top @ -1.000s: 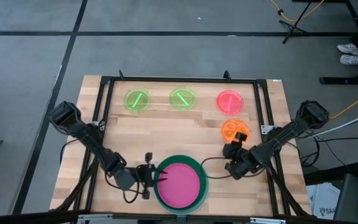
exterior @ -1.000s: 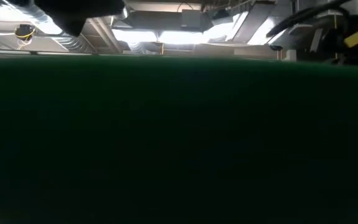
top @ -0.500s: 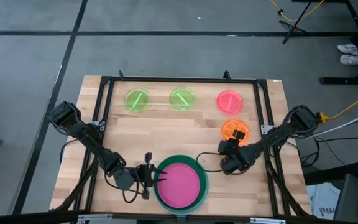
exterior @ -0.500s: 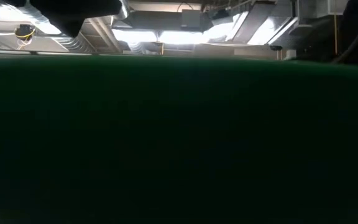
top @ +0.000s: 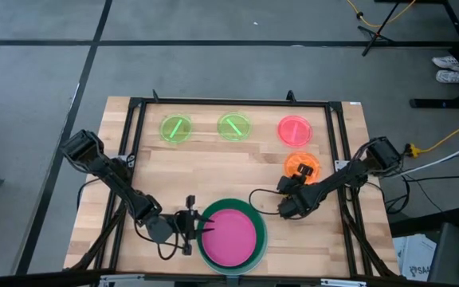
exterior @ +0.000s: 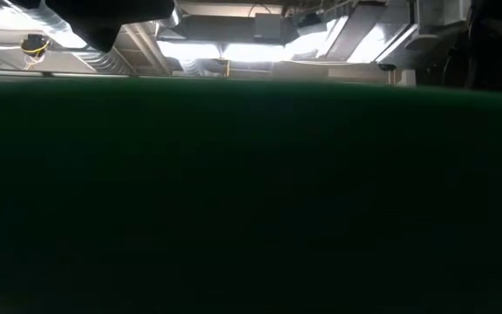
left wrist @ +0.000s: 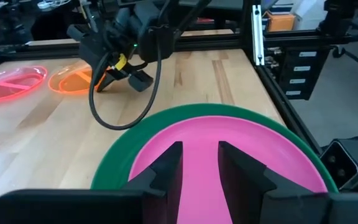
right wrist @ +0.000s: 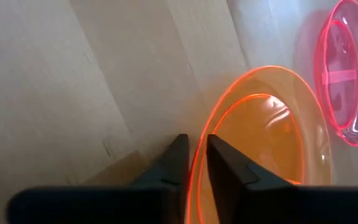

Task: Stack plastic plates
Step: Stack the orange plate on top of the pink plate

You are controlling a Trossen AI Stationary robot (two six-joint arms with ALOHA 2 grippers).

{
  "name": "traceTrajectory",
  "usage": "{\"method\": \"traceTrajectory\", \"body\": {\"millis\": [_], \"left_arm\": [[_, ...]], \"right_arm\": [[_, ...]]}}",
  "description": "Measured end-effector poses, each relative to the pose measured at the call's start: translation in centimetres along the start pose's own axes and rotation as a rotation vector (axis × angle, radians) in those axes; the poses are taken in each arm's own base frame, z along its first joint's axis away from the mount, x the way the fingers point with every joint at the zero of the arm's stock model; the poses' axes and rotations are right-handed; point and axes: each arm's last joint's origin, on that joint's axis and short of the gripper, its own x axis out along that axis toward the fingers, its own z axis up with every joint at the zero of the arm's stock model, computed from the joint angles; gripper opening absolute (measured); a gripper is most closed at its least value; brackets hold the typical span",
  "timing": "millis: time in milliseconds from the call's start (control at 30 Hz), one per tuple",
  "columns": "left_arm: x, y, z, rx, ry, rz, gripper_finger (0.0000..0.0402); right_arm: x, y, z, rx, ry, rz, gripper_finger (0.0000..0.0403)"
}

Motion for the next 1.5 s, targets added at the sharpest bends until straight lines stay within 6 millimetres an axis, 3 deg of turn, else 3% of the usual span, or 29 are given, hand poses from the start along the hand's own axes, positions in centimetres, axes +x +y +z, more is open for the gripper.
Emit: {"method": "traceTrajectory", "body": {"millis": [167,500,1033,1500], "left_arm": [[0.0,-0.1,-0.1,-0.009,0.018,-0.054,0.0094],[0.0,-0.2,-0.1,-0.048,0.017,-0.056,0.0094],[0.3,0.2,0.0,-0.053,0.018,-0.045,0.0094],[0.4,0.3,0.1,-0.056,0.018,-0.043,0.0094]], "right_arm": [[0.1,0.0,-0.1,-0.001,0.004,0.002,0.0005],[-0.5,0.4,0.0,-0.069,-0.014,0.006,0.0004],[-8.4,4.1,1.9,-0.227,-0.322,0.122,0.0001],[-12.9,7.9,2.0,-0.541,-0.666,0.349,0.0]]}}
